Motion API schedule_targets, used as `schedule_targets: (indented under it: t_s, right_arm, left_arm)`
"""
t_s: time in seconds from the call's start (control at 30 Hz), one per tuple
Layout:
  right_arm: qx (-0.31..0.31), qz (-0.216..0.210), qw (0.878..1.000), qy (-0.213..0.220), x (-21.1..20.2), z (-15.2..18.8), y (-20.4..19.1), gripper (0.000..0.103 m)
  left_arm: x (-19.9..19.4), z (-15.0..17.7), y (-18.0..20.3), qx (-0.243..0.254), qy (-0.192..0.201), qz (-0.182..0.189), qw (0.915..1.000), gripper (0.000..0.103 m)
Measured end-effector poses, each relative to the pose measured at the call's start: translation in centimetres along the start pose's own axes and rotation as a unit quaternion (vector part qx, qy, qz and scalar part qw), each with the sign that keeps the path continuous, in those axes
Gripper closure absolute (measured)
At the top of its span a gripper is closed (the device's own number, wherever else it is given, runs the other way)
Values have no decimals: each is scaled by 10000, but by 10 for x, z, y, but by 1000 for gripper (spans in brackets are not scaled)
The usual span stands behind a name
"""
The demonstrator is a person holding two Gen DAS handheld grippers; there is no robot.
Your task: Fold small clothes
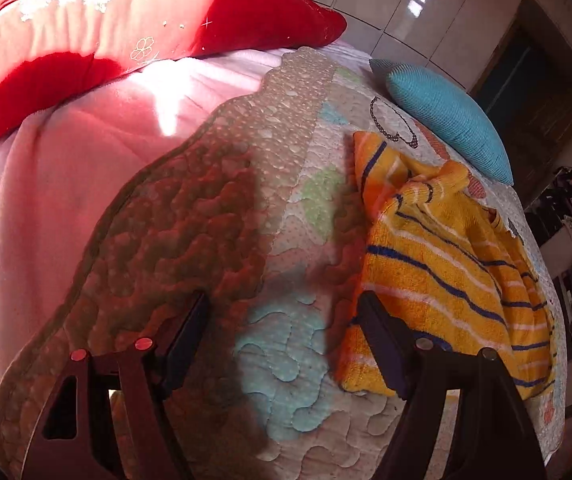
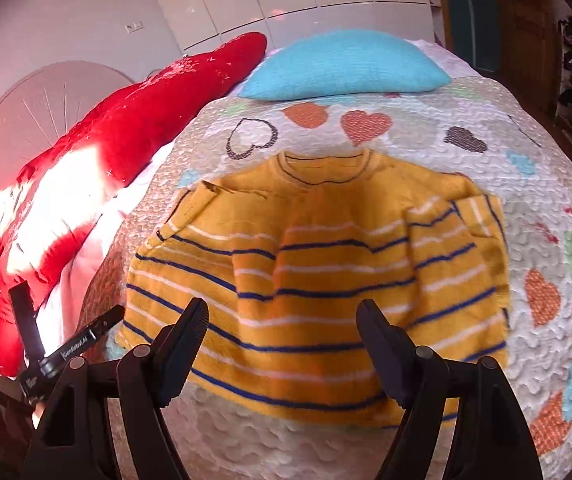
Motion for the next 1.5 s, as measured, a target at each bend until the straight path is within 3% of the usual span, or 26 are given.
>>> schedule_targets:
  t_s: [0.03,0.07,0.1,0.17,0.37,0.47,0.53,0.6,0.67,0.83,1.03,1.17,1.33,1.5]
  right_arm:
    - [-87,-18,9999,-77,17,-3,-14,36]
    - [-165,-50,9997,-166,35,-5,-29,51]
    - [-222,-94,9994,-267,53,-6,-43,58]
    - [-368,-93,9982,-466,91,-9,-70,58]
    - [-942,290,9899,-1018,202,-19,-131,59]
    - [-1370,565,9816,-1200,238,-17,-152,53]
    - [-1629,645,9770,-1216,245,-18,-161,41]
    - [-1607,662,9768,-1253,239,-22,-164,41]
    - [-1472,420,9811,-1183,220,-27,-163,41]
    - [-1475,313,9850,-837,157,-33,-156,31]
    - [-1259,521,9873,-812,102,-21,-129,29]
    - [-777,293,9930,-842,69,1,-110,27]
    - [-1018,340,9899,-929,45,35,-106,26]
    - [-1146,401,9879,-962,44,42,-103,26]
  left_arm:
    - [-2,0,-3,-63,64,141,9999,28]
    - [-4,1,-8,-171,116,282,9994,28]
    - [-5,1,-13,-326,145,420,9985,28]
    - [-7,-1,-20,-539,114,624,9965,28]
    - [-12,-4,-22,-450,-4,863,9952,28]
    - [-16,-8,-33,-572,-8,830,9949,28]
    - [-17,-11,-41,-676,11,766,9948,28]
    - [-18,-13,-47,-737,20,692,9949,28]
    - [-18,-13,-51,-761,-2,645,9950,28]
    - [-20,-13,-49,-577,30,390,9976,28]
    - [-32,-9,-39,-149,224,14,9996,27]
    - [-46,-9,-34,161,464,-223,9985,27]
    - [-52,-11,-30,312,582,-251,9975,24]
    - [-54,-9,-28,361,593,-254,9973,24]
Point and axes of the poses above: each gripper's, at about its wrist camera, not at the fingertips, and x roughly the way its jaws point, y to its right, z to its underside, the point moved 1 cm from there along x, roughly the way its jaws point, and after that the axes turned 15 degrees about y, right-handed, at the moved point
